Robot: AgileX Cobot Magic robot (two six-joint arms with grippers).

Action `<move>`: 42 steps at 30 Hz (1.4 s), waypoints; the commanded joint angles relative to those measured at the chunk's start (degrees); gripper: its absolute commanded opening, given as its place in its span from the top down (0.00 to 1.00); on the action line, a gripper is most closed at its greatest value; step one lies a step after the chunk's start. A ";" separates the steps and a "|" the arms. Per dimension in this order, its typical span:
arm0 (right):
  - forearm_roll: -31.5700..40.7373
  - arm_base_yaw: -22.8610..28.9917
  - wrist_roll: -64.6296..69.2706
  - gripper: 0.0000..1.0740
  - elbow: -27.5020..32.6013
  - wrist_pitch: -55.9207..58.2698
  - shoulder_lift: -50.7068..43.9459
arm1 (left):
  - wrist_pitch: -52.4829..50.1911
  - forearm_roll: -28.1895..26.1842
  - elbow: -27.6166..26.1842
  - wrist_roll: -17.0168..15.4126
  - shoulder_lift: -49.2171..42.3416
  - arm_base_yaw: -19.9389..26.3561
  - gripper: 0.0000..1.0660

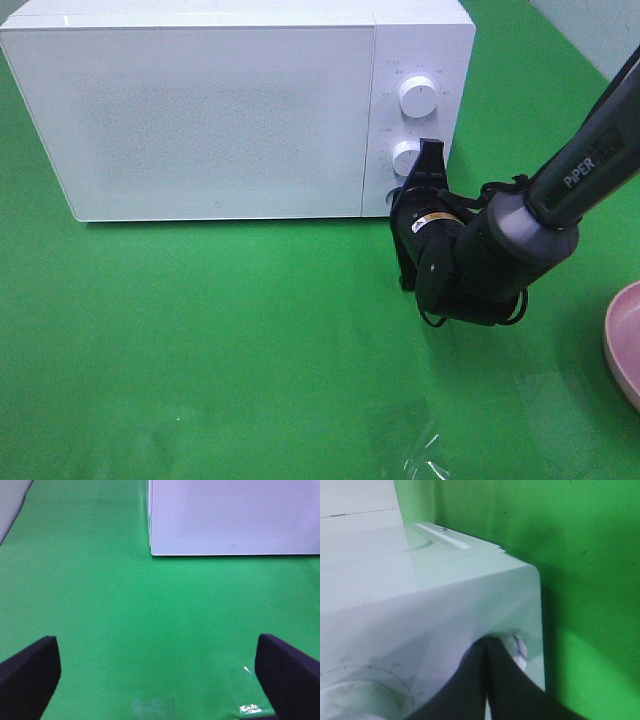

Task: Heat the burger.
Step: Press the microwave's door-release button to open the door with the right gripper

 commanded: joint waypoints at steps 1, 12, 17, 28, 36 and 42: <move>2.06 -1.83 -0.34 1.00 -4.47 -13.06 0.29 | -0.80 -0.06 0.23 0.06 -0.86 -0.29 0.08; 2.75 -2.46 -2.86 1.00 -10.77 -16.21 2.41 | -0.80 -0.06 0.23 0.06 -0.86 -0.29 0.08; 2.58 -2.46 -2.92 1.00 -10.77 -12.66 2.41 | -0.80 -0.06 0.23 0.06 -0.86 -0.29 0.08; 1.55 -1.78 -2.75 1.00 -9.22 -5.33 1.20 | -0.80 -0.06 0.23 0.06 -0.86 -0.29 0.08; 1.32 -0.29 -2.18 1.00 -5.79 -0.86 -1.26 | -0.80 -0.06 0.23 0.06 -0.86 -0.29 0.08; 2.46 0.29 -2.92 1.00 -1.03 2.12 -4.30 | -0.80 -0.06 0.23 0.06 -0.86 -0.29 0.08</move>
